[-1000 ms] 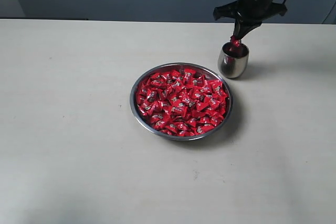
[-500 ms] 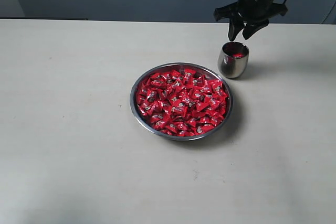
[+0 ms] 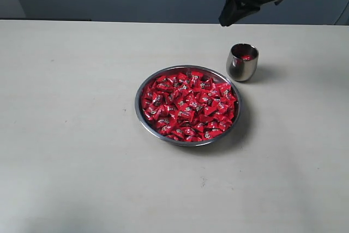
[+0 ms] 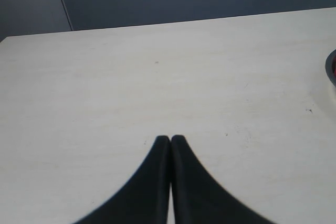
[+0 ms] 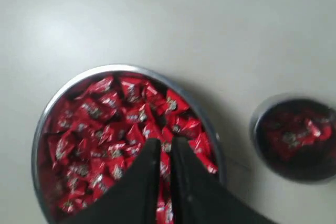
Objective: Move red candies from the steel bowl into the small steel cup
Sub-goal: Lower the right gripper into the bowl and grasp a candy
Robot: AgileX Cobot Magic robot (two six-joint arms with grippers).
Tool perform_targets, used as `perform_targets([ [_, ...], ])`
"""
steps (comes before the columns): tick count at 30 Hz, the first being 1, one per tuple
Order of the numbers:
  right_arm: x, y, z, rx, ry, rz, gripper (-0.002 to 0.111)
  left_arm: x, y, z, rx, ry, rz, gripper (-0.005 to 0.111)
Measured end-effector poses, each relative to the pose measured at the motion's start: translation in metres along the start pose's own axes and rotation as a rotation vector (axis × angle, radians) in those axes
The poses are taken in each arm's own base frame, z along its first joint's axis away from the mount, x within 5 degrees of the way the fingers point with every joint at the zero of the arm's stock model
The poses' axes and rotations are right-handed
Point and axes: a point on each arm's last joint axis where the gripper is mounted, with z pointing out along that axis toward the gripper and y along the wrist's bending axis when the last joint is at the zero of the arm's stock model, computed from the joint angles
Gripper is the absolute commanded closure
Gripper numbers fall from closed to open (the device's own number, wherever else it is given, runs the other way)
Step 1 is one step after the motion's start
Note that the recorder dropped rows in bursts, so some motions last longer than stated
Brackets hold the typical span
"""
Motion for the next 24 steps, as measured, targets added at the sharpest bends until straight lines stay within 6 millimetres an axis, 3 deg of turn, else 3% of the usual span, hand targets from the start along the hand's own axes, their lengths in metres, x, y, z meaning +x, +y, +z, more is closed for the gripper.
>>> perform_targets([
  [8,0.069,0.025,-0.001,0.007,-0.073,0.061,0.1,0.0,0.0,0.0,0.0,0.0,0.0,0.106],
  [9,0.085,0.032,0.004,0.016,-0.107,0.072,0.1,0.0,0.0,0.0,0.0,0.0,0.0,0.106],
  [12,0.103,0.043,0.019,0.023,-0.111,0.021,0.1,0.0,0.0,0.0,0.0,0.0,0.0,0.106],
  [18,0.108,0.063,0.072,0.015,0.002,-0.158,0.1,0.0,0.0,0.0,0.0,0.0,0.0,0.106],
  [24,0.091,0.065,0.089,0.09,0.073,-0.247,0.1,0.0,0.0,0.0,0.0,0.0,0.0,0.106],
])
